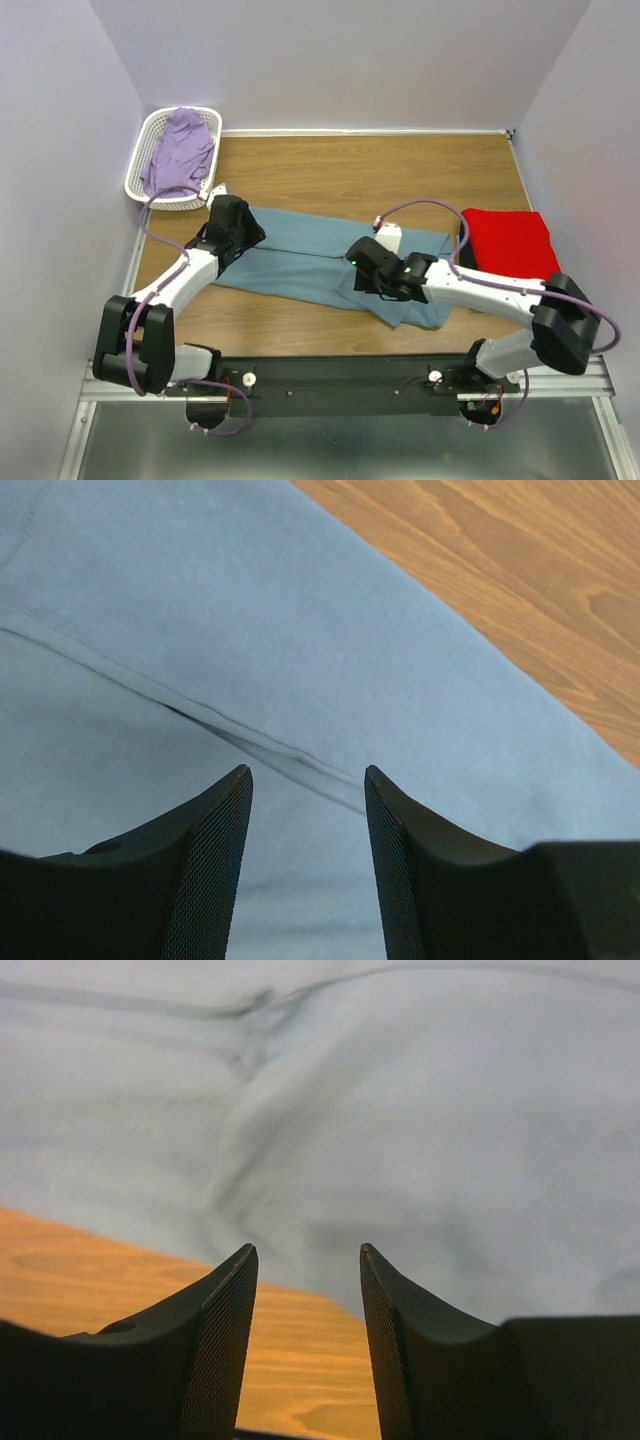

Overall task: Fold and stack the t-shirts
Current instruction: Fold the tshirt

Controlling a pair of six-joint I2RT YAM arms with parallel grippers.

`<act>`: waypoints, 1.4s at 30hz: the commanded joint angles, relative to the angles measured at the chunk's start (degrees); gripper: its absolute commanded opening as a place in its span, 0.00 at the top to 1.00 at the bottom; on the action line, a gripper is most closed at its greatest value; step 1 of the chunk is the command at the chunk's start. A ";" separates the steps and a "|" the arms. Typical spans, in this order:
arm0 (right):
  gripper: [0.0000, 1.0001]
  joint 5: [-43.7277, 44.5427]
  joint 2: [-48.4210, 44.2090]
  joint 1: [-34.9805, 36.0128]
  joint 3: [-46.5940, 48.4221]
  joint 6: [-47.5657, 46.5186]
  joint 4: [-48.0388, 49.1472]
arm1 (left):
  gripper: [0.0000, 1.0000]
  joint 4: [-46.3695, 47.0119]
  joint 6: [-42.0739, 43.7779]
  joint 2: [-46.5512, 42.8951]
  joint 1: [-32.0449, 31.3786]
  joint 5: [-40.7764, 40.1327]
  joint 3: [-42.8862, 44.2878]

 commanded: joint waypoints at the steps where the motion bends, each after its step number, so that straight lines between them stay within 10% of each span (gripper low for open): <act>1: 0.48 1.42 -4.84 -6.38 -5.09 2.18 -0.81 | 0.43 1.95 0.05 0.34 -2.19 -0.25 -0.63; 27: 0.48 -10.88 19.93 -33.12 7.99 -11.61 6.75 | 0.72 -3.49 -5.13 13.53 -11.94 -4.30 -1.69; 42: 0.47 -24.94 52.88 -40.42 53.32 -26.81 -0.09 | 0.74 -9.91 -8.91 14.92 -31.87 1.32 3.49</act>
